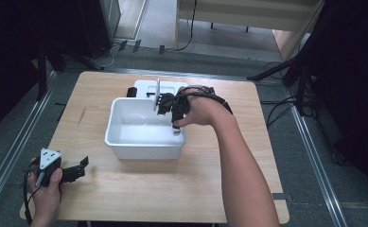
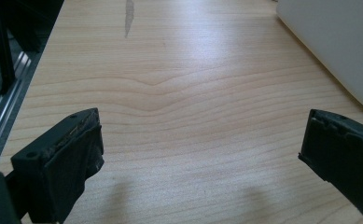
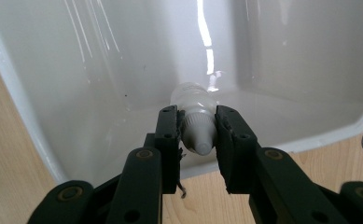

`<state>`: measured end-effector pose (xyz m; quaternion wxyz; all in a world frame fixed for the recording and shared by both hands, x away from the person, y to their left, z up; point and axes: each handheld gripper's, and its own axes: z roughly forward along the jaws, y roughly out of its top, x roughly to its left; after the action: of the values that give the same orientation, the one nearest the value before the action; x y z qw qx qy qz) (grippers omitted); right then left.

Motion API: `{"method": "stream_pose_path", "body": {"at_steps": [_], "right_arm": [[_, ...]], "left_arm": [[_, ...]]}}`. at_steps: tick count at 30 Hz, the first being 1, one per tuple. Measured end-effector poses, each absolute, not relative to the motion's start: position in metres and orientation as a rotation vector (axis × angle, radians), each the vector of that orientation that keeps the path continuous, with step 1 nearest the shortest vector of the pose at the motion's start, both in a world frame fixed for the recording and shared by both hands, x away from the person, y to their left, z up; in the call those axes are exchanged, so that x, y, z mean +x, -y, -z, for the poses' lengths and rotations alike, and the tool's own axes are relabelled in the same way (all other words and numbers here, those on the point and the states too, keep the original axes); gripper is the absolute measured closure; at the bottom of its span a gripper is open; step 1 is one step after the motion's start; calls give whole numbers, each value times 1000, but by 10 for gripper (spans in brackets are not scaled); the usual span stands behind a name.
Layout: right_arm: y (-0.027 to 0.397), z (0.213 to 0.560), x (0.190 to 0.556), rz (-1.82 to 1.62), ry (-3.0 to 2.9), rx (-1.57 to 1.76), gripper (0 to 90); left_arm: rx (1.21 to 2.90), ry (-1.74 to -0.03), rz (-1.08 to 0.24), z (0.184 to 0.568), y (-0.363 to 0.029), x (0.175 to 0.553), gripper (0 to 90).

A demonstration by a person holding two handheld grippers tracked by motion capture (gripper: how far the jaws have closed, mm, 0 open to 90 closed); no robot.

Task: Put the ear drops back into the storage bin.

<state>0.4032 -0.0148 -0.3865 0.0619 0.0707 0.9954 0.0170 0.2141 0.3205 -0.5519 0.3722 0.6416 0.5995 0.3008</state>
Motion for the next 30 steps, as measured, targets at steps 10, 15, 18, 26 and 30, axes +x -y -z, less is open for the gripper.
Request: {"method": "stream_pose_path", "body": {"at_steps": [10,15,18,26,30], "right_arm": [[13,405,407,-35,-3039,269,717],[13,414,409,-19,-3048,268,717],[13,418,410,-7,-3048,272,717],[12,428,409,7,-3051,267,716],[11,431,409,12,-3054,267,716]], "left_arm": [[1643,-1536,-771,552,-321,214,0],[1641,-1536,-771,552,-321,214,0],[1641,-1535,-771,552,-321,214,0],[1636,-1539,-769,552,-321,214,0],[1641,-1537,-769,552,-321,214,0]]}}
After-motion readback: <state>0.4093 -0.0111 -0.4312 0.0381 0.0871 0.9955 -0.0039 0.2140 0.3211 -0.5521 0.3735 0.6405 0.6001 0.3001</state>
